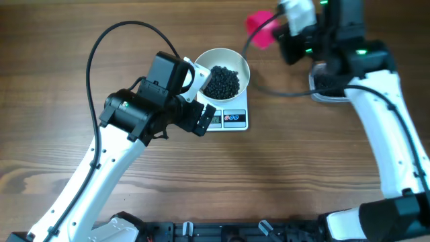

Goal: Scoop item into bowl and weigh 150g on scale
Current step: 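Move the scoop with the right gripper back to the bean tub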

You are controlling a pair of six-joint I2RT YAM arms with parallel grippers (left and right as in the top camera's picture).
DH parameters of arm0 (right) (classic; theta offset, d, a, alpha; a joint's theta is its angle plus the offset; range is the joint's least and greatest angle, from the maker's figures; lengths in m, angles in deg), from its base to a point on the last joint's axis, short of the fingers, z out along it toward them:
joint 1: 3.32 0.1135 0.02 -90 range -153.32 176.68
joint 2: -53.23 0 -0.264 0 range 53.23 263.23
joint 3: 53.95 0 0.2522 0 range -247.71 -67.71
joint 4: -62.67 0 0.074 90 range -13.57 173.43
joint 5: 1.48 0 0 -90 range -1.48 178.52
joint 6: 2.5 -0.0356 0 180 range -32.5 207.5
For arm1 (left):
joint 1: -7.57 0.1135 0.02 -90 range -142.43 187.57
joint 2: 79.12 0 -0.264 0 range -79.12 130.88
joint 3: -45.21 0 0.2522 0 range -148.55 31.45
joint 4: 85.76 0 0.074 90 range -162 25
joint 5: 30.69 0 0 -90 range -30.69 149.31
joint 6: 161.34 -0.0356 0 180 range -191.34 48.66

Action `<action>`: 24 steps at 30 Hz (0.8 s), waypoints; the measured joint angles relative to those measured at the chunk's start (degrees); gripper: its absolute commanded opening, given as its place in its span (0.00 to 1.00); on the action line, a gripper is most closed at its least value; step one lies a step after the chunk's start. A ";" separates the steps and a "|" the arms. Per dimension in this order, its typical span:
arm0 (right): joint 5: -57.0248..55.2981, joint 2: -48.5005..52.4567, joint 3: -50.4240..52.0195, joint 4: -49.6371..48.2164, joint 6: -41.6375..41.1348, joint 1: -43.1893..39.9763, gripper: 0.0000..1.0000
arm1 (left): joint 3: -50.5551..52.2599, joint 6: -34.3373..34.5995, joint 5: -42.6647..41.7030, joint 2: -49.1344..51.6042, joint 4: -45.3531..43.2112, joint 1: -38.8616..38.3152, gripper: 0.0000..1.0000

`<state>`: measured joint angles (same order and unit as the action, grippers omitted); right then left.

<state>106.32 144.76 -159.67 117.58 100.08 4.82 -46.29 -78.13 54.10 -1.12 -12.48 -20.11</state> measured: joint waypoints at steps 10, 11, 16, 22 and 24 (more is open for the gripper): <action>-29.53 -1.03 -0.07 17.53 -8.52 -4.81 0.04 | 0.00 0.00 0.00 0.00 -0.02 0.00 1.00; -30.91 -1.03 -0.07 19.15 -8.55 -4.81 0.04 | 0.00 0.00 0.00 0.00 -0.02 0.00 1.00; -36.85 -0.76 -0.07 23.65 -8.70 -4.57 0.04 | 0.00 0.00 0.00 0.00 -0.02 0.00 1.00; -40.96 3.65 -0.07 24.26 -6.80 -2.93 0.04 | 0.00 0.00 0.00 0.00 -0.02 0.00 1.00; -42.88 5.77 -0.07 24.26 -5.09 -2.32 0.04 | 0.00 0.00 0.00 0.00 -0.02 0.00 1.00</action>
<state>63.44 150.53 -159.74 141.84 94.98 2.51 -46.29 -78.13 54.10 -1.12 -12.50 -20.11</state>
